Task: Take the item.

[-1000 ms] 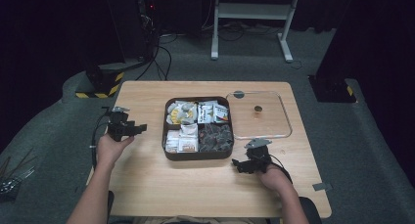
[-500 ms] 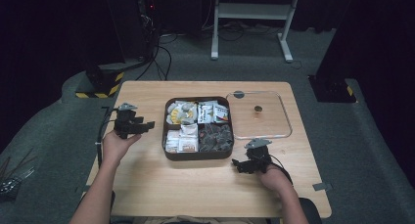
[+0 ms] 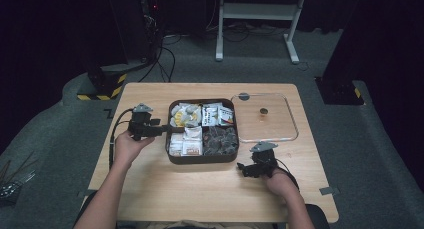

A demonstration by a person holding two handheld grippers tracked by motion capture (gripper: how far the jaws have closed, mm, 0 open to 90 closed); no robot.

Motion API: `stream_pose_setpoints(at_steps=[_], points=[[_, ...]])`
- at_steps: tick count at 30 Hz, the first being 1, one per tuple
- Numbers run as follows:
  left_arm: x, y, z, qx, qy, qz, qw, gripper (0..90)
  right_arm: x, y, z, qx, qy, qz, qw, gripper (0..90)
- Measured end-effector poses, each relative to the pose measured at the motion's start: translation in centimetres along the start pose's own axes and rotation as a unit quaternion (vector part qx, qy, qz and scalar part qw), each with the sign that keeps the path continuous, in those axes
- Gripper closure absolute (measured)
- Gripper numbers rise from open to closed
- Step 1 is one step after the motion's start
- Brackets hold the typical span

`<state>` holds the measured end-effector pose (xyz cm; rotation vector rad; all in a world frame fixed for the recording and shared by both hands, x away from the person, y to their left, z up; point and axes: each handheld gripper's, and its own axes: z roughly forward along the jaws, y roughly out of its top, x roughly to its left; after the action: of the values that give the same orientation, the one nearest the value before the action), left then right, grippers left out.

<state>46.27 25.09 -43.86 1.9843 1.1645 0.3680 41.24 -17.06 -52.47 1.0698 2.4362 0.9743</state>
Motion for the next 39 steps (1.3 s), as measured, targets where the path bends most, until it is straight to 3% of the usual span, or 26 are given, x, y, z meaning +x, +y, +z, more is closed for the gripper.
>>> stream_pose_setpoints(at_steps=[11,18,26,39], points=[[-1.0,0.6,1.1,-0.002,-0.012,0.022,0.9997,48.2,0.1,-0.1,-0.1,0.000,-0.003,0.002,1.0000,7.8],[-1.1,0.9,2.3,0.008,-0.031,0.023,0.9992,51.1,0.2,-0.2,-0.2,0.000,-0.006,0.006,1.0000,7.9],[-2.0,1.2,3.7,0.018,-0.041,0.051,0.9977,53.7,0.2,-0.3,-0.3,-0.001,-0.007,0.006,1.0000,7.8],[-2.7,1.6,5.7,0.026,-0.056,0.063,0.9961,55.6,0.3,-0.4,-0.4,0.000,-0.008,0.009,0.9999,7.8]])
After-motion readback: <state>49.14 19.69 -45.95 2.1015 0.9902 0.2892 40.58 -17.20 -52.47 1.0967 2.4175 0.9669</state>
